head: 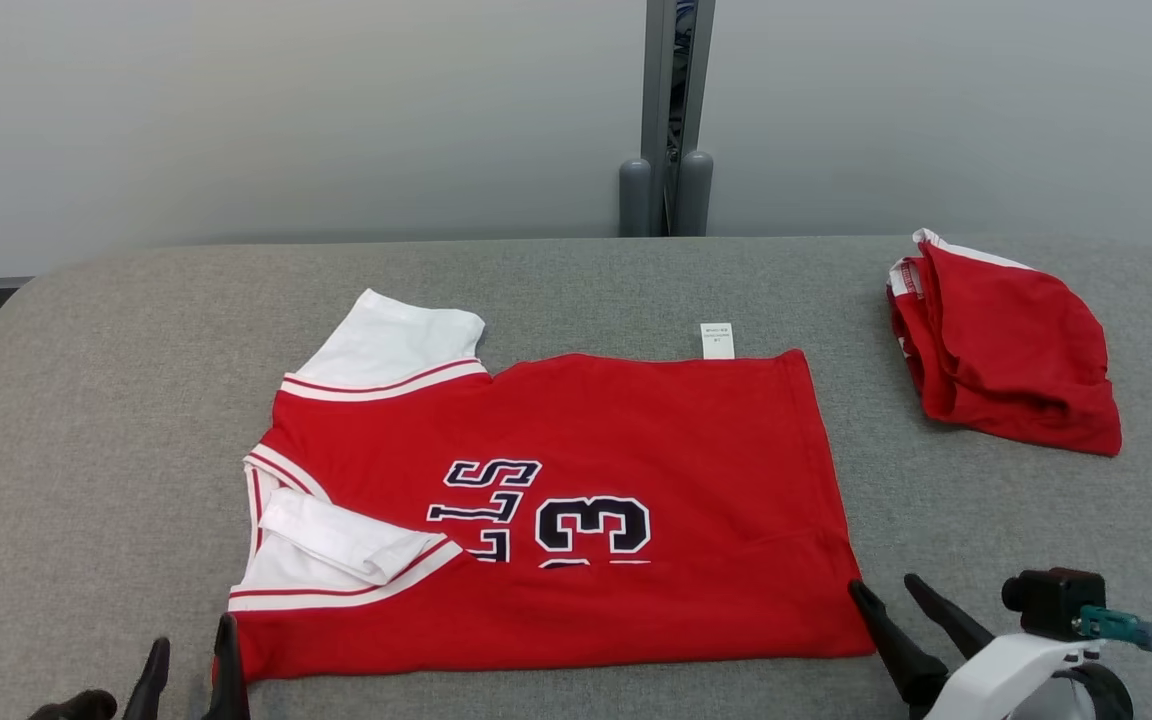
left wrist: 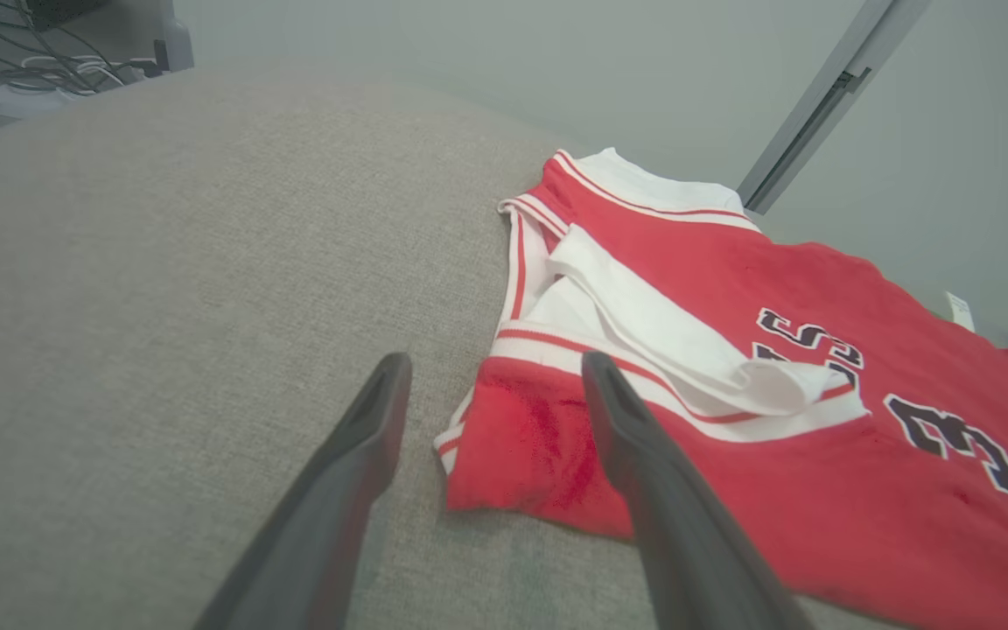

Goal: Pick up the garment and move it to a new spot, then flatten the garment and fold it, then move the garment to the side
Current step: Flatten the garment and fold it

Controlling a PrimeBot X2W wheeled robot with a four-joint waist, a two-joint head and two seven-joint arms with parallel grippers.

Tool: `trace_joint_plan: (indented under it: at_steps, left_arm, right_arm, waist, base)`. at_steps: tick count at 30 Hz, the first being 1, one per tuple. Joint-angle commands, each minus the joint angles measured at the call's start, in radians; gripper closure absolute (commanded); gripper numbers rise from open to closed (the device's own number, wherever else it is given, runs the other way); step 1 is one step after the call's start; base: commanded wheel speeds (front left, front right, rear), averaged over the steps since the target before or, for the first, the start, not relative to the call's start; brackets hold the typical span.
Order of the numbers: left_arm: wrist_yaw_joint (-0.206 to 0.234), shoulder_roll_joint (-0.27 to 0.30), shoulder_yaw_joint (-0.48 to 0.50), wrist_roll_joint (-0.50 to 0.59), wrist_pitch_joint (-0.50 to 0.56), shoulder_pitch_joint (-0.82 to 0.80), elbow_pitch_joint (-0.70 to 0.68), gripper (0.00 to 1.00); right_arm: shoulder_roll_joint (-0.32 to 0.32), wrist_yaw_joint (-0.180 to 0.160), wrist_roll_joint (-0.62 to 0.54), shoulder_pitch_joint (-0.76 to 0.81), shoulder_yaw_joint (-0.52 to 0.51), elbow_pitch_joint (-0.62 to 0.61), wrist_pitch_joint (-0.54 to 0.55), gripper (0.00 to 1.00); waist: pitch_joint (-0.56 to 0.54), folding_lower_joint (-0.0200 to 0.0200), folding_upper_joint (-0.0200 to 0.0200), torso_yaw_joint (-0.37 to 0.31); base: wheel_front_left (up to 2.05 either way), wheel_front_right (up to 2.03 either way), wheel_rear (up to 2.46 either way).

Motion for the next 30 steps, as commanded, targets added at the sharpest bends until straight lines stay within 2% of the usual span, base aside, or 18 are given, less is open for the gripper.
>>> trace_joint_plan:
  at_steps: [1,7,11,16,23,26,30]
  left_arm:
    - [-0.004,0.001,0.017,0.016,-0.001,0.003,-0.044,0.00]
    - [-0.008,-0.020,0.036,0.121,-0.001,0.011,-0.249,0.00]
    - [-0.009,-0.028,0.043,0.176,-0.001,0.015,-0.334,0.00]
    - [0.025,-0.035,0.065,0.221,-0.001,0.030,-0.427,0.00]
    - [0.064,-0.035,0.035,0.260,-0.001,0.044,-0.477,0.00]
    - [0.077,-0.035,0.023,0.250,-0.001,0.051,-0.481,0.00]
    - [0.063,-0.035,0.003,0.250,-0.001,0.021,-0.462,0.00]
  right_arm:
    - [-0.007,0.000,-0.012,0.002,-0.018,-0.030,-0.018,0.00]
    - [0.017,0.000,-0.106,-0.015,-0.067,-0.097,-0.106,0.00]
    - [0.043,0.000,-0.169,-0.029,-0.095,-0.101,-0.159,0.00]
    - [0.093,0.000,-0.272,-0.024,-0.178,-0.099,-0.206,0.00]
    - [0.165,0.000,-0.389,-0.001,-0.285,-0.129,-0.212,0.00]
    - [0.189,0.000,-0.418,0.013,-0.300,-0.142,-0.211,0.00]
    - [0.200,0.000,-0.436,0.009,-0.303,-0.143,-0.211,0.00]
  waist:
    - [0.001,0.0000,0.0000,0.001]
    - [0.006,0.0000,0.0000,0.005]
    - [0.005,0.0000,0.0000,0.011]
    - [0.004,0.0000,0.0000,0.011]
    - [0.011,0.0000,0.0000,0.017]
    - [0.012,0.0000,0.0000,0.017]
    - [0.018,0.0000,0.0000,0.019]
  base:
    - [0.00,0.00,0.00]
    - [0.00,0.00,0.00]
    - [0.00,0.00,0.00]
    - [0.00,0.00,0.00]
    - [0.00,0.00,0.00]
    - [0.00,0.00,0.00]
    - [0.00,0.00,0.00]
